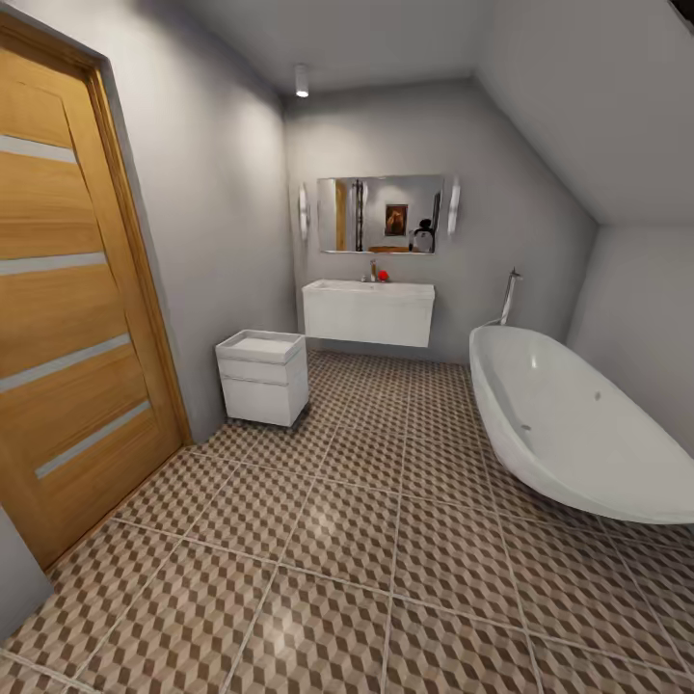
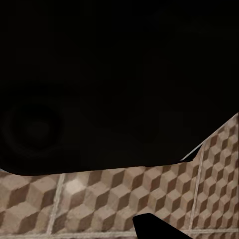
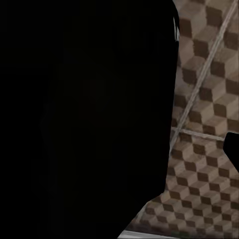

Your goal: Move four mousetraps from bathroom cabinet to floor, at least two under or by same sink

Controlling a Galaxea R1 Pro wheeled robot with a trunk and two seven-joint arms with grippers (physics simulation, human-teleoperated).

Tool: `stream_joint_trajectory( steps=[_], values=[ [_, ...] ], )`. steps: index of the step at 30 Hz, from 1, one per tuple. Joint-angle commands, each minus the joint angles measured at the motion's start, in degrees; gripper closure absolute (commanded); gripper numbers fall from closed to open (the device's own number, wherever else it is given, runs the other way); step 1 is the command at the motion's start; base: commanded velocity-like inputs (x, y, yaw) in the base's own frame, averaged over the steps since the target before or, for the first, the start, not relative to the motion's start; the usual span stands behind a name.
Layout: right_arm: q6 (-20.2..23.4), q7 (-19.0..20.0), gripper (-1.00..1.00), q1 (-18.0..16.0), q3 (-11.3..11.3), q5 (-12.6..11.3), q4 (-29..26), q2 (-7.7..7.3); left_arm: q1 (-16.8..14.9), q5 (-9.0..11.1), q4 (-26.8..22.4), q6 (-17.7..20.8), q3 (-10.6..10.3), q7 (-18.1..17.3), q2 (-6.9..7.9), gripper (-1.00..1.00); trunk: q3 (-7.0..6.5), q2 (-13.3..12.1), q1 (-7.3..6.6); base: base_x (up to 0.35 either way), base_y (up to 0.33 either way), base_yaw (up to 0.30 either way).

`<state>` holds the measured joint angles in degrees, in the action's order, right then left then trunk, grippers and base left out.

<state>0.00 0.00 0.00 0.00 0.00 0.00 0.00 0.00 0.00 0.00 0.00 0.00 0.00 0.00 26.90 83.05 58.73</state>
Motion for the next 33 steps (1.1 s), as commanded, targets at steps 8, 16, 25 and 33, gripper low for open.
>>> stream_joint_trajectory(
  steps=[8, 16, 25, 33],
  values=[
    [-1.35, 0.65, -1.0, -2.65, 0.36, 0.31, -2.62, -0.05, 1.3, 0.15, -0.74, -1.11, -0.06, -0.1, -0.06, -1.0, 0.03, 0.03, 0.0, 0.0, 0.0, 0.0],
    [-3.8, 0.62, -1.0, -3.86, 0.43, 0.27, -3.85, 0.15, 1.4, 0.17, -0.95, -1.14, -0.09, -0.13, 0.08, -1.0, 0.03, 0.03, 0.0, 0.0, 0.0, 0.0],
    [-4.24, 0.57, -1.0, -3.94, 0.27, 0.13, -3.94, 0.0, 1.41, 0.18, -0.97, -1.14, -0.09, -0.1, 0.09, -1.0, 0.03, 0.03, 0.0, 0.0, 0.0, 0.0],
    [-3.94, 0.54, -1.0, -3.95, 0.04, -0.15, -3.95, -0.01, 1.41, 0.18, -0.97, -1.14, -0.09, -0.11, 0.09, -1.0, 0.03, 0.03, 0.0, 0.0, 0.0, 0.0]
  ],
)
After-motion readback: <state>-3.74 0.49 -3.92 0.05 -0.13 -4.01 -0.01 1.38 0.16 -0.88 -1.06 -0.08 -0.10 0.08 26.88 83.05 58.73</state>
